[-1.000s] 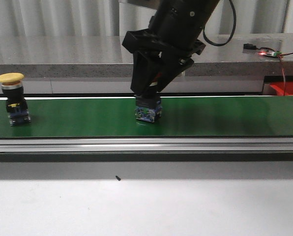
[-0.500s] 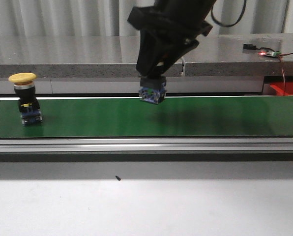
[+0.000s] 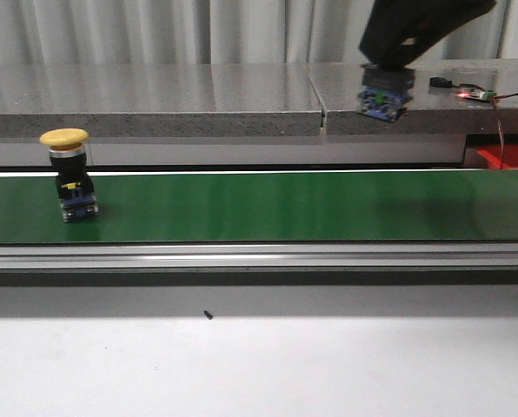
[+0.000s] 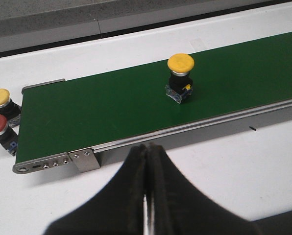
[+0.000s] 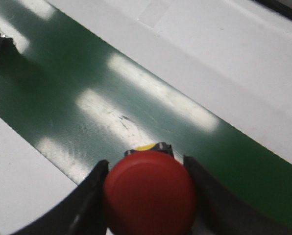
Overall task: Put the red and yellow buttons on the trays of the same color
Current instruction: 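Carry the red button into the red tray and open the right gripper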
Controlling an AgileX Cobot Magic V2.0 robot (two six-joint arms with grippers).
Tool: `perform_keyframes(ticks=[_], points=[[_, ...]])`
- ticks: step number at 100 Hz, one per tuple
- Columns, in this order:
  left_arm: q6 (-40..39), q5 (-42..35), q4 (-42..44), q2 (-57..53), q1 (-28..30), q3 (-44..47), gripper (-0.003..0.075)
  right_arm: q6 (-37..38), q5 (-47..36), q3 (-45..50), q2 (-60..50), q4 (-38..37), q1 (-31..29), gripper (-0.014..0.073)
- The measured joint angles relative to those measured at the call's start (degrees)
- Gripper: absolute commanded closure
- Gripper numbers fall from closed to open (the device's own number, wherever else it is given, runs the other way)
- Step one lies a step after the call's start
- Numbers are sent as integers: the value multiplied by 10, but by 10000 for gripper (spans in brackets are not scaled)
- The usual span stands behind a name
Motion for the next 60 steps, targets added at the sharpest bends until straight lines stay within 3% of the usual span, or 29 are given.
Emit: perform_keyframes(ticks=[32,60], points=[[0,0,0,0,0,0,739,0,0,68,-85,0,-154,484],[0,0,0,0,0,0,739,3,-17,79,-93,0,-280,484]])
